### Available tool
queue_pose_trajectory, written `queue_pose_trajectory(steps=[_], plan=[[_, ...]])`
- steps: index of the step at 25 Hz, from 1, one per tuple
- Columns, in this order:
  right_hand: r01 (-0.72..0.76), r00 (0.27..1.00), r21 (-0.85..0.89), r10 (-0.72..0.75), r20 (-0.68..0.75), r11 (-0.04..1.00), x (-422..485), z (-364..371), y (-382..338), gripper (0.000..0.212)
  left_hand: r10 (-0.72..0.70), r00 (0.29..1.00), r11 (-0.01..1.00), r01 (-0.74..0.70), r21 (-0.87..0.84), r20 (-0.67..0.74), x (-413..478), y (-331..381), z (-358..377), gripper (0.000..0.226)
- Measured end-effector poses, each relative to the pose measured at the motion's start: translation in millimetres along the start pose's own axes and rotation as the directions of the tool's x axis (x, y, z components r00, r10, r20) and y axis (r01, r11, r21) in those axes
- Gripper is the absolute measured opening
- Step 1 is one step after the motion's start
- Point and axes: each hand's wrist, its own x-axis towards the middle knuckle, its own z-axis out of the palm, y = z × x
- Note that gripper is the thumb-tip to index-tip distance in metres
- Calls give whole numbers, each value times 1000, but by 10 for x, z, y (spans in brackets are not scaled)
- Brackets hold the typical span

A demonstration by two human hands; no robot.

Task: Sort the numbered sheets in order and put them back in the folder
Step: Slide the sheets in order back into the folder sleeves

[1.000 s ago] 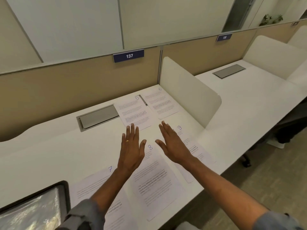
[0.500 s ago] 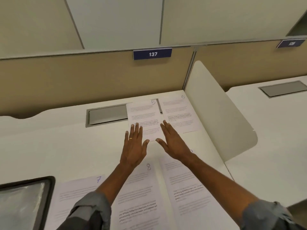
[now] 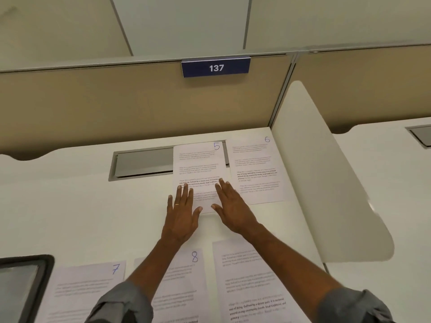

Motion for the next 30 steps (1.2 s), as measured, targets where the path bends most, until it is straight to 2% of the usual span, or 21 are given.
queue_pose_trajectory(steps=[4,8,12,16,21,23,26,28,30], plan=[[23,998,-21,-22,54,1000,210,182,111,68,-22,999,1000,22,11,25,159,-51,169,90],[61,997,-43,-58,59,997,455,338,163,66,-45,999,999,45,8,30,323,-107,280,84],[11,984,-71,2,180,997,572,523,257,70,-36,999,999,36,-1,25,354,-199,425,72],[-17,983,-54,26,181,998,606,597,266,71,-51,998,996,53,-69,32,336,-252,527,64],[-13,984,-88,28,176,996,599,623,262,71,-137,988,969,117,-219,-78,410,-219,473,50],[-13,983,-91,29,183,996,593,630,262,71,-227,965,922,169,-347,-133,502,-229,402,42],[-8,983,-76,22,182,997,589,621,272,71,-401,896,786,230,-574,-191,692,-335,283,49],[-4,985,-64,15,171,998,582,610,275,71,-538,834,621,293,-726,-123,810,-398,170,59],[-4,985,-54,14,173,999,578,602,277,71,-606,795,493,386,-780,11,870,-389,54,60]])
